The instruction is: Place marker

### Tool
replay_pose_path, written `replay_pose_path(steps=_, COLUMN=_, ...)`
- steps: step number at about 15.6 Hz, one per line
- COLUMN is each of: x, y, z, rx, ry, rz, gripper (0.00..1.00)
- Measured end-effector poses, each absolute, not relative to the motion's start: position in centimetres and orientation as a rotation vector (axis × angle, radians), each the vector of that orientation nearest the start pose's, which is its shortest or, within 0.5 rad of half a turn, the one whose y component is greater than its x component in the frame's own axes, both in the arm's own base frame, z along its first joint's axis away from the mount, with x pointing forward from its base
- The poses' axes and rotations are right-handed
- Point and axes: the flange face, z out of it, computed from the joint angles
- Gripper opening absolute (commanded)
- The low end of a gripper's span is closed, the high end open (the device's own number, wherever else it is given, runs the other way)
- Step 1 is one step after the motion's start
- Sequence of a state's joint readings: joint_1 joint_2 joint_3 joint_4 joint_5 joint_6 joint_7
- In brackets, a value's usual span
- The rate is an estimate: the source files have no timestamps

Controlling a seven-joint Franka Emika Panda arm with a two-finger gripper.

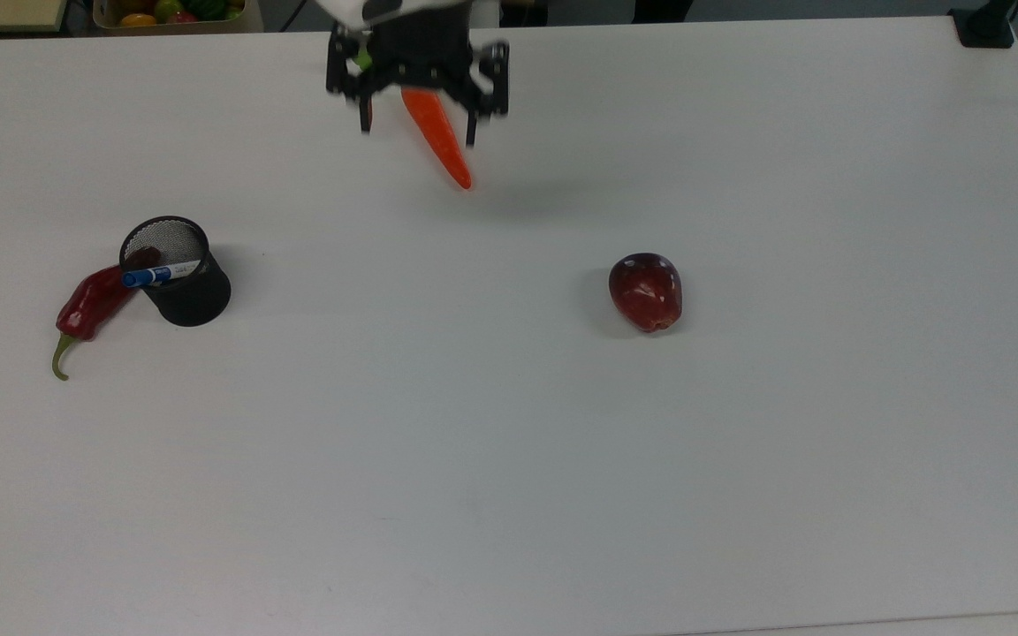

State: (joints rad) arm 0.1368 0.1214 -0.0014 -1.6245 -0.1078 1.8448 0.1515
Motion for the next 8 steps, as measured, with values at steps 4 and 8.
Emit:
replay_pose_path(steps=4, x=57.1, y=5.9, z=59.4, rx=-3.195, ry=-0.061, rz=-0.09, gripper=1.0)
replay_pose_path(steps=8, x=56.0, y=4.9, z=60.1, rx=-3.199, ry=-0.047, rz=-0.027, gripper=1.0)
